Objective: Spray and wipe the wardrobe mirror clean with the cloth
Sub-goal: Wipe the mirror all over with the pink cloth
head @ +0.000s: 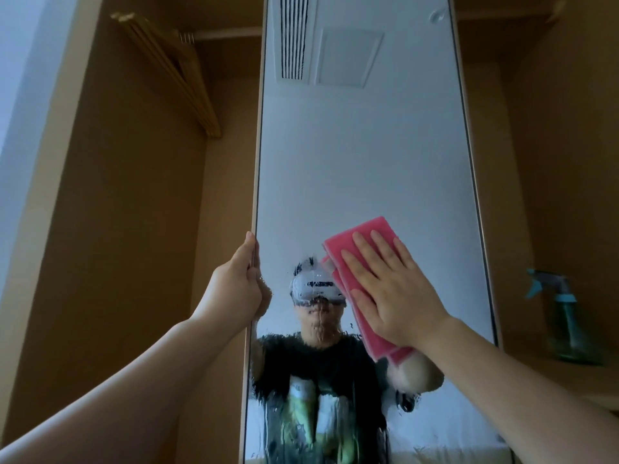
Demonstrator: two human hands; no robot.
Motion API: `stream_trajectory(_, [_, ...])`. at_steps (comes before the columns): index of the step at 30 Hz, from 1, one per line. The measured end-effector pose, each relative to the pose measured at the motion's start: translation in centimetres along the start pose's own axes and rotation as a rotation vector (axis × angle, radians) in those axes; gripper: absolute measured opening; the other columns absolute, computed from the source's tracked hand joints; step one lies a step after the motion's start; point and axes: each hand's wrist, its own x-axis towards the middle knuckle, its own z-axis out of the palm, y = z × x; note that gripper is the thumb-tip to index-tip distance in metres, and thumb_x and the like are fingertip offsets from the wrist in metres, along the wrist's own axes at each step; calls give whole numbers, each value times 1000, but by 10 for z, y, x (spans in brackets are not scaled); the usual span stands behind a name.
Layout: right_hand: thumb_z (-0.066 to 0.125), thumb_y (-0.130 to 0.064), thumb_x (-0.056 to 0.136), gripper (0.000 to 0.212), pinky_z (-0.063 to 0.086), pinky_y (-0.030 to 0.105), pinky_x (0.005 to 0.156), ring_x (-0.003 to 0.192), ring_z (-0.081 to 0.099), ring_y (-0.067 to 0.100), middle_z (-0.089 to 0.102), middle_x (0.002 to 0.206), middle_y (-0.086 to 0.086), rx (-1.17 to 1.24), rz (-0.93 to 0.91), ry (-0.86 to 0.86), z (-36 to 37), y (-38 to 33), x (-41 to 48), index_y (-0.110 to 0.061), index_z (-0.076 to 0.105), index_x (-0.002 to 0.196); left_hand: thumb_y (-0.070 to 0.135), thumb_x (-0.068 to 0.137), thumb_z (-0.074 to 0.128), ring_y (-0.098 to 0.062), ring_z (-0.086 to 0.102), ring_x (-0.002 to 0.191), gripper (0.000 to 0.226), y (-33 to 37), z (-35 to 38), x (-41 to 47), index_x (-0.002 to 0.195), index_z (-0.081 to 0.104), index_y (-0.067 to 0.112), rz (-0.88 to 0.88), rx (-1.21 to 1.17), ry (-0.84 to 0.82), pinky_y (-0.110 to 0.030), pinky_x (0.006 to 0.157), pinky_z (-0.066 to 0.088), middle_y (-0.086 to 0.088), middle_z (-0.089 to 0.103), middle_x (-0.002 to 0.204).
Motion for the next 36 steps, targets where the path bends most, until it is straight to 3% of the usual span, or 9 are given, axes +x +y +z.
stream_trajectory(4, [25, -42, 96, 61, 10, 50, 119, 145, 24, 36, 30, 156, 14, 0, 82, -11, -12, 14, 43, -13, 38, 148, 2, 98, 33, 5, 59, 51, 59, -5, -1, 3, 149, 24, 29, 3, 42, -27, -4, 42, 39, 10, 65, 63])
stream_trajectory(13, [18, -45, 96, 65, 1, 49, 121, 149, 6, 32, 11, 163, 11, 8, 219, -6, -29, 40, 133, -18, 20, 155, 2, 97, 34, 17, 56, 56, 61, -9, -1, 6, 150, 21, 29, 15, 61, -44, -2, 44, 39, 18, 58, 82])
stream_trajectory(22, [16, -44, 94, 67, 2, 50, 121, 148, 11, 35, 16, 161, 14, 12, 227, 6, -29, 27, 123, -15, 22, 154, 2, 97, 34, 7, 61, 59, 62, -9, -4, 5, 150, 19, 31, 11, 96, -61, -5, 44, 43, 5, 63, 79])
stream_trajectory(29, [18, -42, 100, 61, 6, 51, 121, 146, 20, 37, 26, 158, 17, 25, 196, 26, -15, -14, 77, -12, 30, 151, 5, 98, 34, 14, 58, 58, 61, -7, -4, 5, 150, 18, 31, 1, 127, -56, -2, 43, 39, 9, 60, 81])
stream_trajectory(33, [14, -41, 103, 58, 9, 53, 120, 146, 18, 37, 25, 157, 17, 47, 162, 54, -4, -48, 42, -12, 24, 151, 7, 98, 35, -5, 65, 62, 60, -6, -6, 5, 150, 18, 33, -13, 137, -52, -6, 44, 43, 3, 64, 79])
stream_trajectory(36, [16, -41, 102, 58, 12, 55, 120, 147, 14, 38, 21, 159, 17, 74, 130, 43, 4, -66, 19, -12, 20, 153, 7, 98, 34, -19, 69, 69, 61, -4, -8, 4, 149, 18, 34, -34, 89, -81, -23, 59, 57, -2, 67, 79])
